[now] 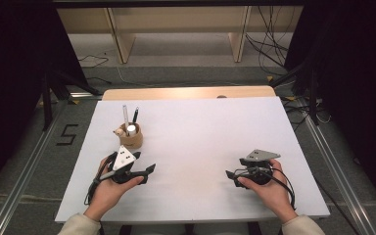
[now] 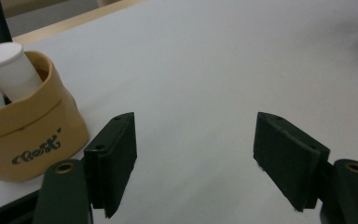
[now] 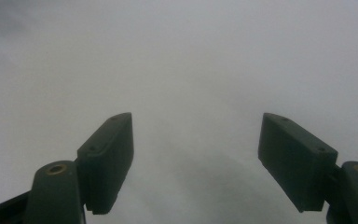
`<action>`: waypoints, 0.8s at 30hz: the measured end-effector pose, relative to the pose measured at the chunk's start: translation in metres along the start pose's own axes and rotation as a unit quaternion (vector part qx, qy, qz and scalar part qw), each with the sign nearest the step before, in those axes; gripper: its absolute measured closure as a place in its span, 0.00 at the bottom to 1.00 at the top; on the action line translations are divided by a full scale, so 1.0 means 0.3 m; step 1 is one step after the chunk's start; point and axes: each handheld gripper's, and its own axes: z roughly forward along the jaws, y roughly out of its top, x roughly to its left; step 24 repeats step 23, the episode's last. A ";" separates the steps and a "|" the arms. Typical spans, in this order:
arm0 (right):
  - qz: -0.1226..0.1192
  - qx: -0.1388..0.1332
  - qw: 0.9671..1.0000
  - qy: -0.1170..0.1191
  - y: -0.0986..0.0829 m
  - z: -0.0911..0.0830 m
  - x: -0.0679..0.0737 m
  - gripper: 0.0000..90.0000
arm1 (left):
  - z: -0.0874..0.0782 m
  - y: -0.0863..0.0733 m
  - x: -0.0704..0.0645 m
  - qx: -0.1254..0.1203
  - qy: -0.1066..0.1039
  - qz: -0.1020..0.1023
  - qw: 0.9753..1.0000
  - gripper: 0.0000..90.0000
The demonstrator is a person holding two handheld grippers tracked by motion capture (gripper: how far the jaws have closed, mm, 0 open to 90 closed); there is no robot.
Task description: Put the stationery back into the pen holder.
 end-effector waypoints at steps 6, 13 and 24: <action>-0.002 0.003 1.000 0.001 -0.004 0.000 0.000 0.30 | -0.010 -0.041 -0.004 0.011 0.003 0.004 1.000 0.31; -0.002 0.004 1.000 0.002 -0.008 0.002 0.000 0.30 | -0.013 -0.078 -0.013 0.022 0.000 0.000 1.000 0.30; -0.003 0.008 1.000 0.003 -0.013 0.007 0.000 0.28 | -0.002 -0.089 -0.015 0.027 -0.007 -0.006 1.000 0.30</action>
